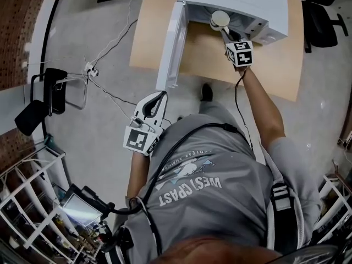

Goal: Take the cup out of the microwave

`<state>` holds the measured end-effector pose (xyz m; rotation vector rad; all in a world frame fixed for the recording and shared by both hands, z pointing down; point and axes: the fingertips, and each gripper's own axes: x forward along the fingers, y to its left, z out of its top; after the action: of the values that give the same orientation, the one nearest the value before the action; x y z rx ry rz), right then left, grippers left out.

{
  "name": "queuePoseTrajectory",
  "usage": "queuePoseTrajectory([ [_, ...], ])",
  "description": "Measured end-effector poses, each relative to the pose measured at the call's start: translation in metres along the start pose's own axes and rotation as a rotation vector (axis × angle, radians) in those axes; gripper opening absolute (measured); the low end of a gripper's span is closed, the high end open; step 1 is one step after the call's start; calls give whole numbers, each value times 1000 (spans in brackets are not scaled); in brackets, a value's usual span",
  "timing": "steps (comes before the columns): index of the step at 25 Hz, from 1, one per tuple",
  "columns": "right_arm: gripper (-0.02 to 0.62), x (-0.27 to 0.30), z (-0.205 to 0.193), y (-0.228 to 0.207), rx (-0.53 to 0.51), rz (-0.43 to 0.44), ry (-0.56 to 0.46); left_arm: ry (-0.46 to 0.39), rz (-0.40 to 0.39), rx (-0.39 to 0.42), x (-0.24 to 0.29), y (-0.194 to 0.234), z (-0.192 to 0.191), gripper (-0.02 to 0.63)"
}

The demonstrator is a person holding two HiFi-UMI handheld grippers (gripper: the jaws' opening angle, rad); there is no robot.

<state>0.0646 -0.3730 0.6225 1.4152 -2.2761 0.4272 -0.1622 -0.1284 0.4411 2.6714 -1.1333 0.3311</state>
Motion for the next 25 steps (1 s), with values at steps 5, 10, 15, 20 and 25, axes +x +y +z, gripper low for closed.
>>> queuePoseTrajectory([
  [5,67,-85,-5,50,48,-23,-49,-28,-49,27,-46,-8,-7,44],
  [10,67,-185,16,111,59,-53,-113,-73,-119,81,-106,-13,-9,43],
  [15,67,-267,25,182,55,-43,-159,-102,-187,119,-152,-24,-22,44],
  [20,67,-332,9,209,71,-88,-214,-152,-275,156,-157,-41,-42,44],
  [25,67,-419,4,202,127,-176,-218,-142,-368,176,-156,-84,-31,43],
])
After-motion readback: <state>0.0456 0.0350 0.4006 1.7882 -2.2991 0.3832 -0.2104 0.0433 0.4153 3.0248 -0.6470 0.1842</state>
